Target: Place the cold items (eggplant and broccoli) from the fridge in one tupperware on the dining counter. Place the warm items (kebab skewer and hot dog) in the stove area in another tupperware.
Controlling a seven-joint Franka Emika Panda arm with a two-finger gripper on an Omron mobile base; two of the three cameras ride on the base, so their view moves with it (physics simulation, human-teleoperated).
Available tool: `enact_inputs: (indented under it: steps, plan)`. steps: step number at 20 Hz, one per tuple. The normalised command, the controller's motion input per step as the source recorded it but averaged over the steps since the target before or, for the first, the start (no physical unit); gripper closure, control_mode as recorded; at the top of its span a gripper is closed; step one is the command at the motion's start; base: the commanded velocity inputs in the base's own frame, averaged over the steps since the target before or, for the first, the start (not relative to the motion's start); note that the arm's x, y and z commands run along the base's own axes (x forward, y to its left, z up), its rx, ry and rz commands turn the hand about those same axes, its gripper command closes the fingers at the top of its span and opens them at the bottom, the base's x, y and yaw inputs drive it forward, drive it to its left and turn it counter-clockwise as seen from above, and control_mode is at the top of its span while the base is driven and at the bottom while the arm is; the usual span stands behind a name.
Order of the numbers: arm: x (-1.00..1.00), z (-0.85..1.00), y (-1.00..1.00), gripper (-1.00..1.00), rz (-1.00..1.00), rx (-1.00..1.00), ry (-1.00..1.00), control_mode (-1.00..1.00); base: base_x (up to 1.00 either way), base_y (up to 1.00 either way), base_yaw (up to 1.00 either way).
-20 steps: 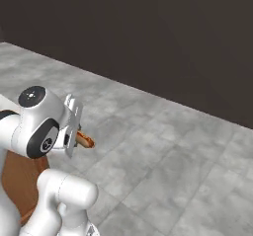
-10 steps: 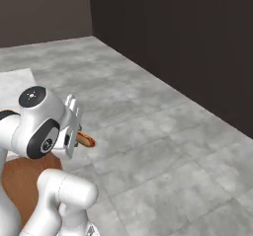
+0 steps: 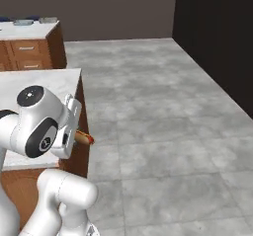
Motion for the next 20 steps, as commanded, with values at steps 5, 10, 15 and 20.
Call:
enact_inputs:
  steps: [5,10,15,20]
  plan:
    - [0.00,0.00,0.00,1.00,0.00,0.00,0.00,1.00,-0.24,-1.00,0.31]
    - [0.00,0.00,0.00,1.00,0.00,0.00,0.00,1.00,0.78,-0.75,0.55]
    - [0.00,0.00,0.00,1.00,0.00,0.00,0.00,1.00,1.00,-0.70,0.51]
    - [0.00,0.00,0.00,1.00,0.00,0.00,0.00,1.00,1.00,-0.92,0.34]
